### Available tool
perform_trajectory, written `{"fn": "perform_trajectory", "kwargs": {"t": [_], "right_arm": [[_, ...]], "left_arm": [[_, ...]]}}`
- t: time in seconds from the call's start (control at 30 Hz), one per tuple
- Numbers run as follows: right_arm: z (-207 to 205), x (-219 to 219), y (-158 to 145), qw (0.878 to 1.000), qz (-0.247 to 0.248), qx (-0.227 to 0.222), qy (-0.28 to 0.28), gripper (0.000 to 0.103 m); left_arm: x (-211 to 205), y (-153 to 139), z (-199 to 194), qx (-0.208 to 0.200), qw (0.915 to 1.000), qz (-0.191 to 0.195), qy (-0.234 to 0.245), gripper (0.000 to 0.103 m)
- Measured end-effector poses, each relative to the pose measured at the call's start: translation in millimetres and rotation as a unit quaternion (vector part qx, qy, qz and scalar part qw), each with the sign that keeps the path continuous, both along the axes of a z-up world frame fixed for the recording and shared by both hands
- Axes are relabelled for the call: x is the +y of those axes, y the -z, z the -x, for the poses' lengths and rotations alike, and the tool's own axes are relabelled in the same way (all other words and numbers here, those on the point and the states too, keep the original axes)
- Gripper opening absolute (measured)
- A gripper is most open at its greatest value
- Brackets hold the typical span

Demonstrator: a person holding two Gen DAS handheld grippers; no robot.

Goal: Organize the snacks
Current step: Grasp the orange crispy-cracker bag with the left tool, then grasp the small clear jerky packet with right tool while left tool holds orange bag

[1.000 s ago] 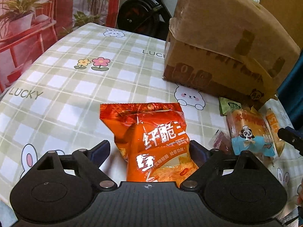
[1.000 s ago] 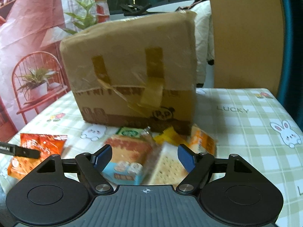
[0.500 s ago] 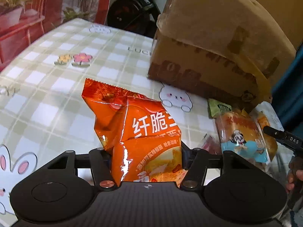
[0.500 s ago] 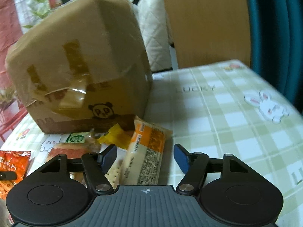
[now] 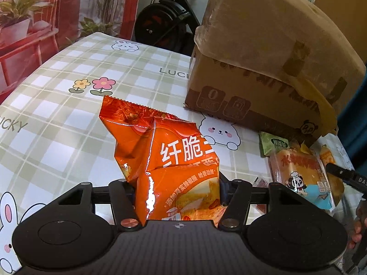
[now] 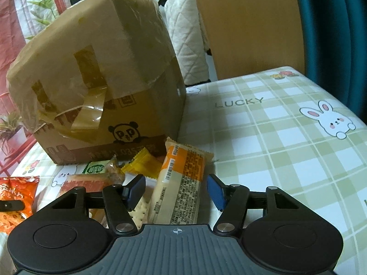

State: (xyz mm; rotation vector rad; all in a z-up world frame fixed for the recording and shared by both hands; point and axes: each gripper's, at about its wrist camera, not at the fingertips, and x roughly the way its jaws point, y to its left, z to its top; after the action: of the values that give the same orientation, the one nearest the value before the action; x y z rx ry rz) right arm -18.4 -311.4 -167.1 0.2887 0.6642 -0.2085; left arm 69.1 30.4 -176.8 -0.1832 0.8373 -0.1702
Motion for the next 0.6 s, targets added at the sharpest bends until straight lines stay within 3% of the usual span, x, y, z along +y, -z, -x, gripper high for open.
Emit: {"fn": "perform_trajectory", "kwargs": {"t": [0.6], "right_arm": [[12.2, 25.0, -19.4, 0.999, 0.034, -0.007, -0.020, 0.052]], "left_arm": [[-0.3, 7.4, -0.6, -0.017, 0.9995, 0.007, 0.024, 0.062]]}}
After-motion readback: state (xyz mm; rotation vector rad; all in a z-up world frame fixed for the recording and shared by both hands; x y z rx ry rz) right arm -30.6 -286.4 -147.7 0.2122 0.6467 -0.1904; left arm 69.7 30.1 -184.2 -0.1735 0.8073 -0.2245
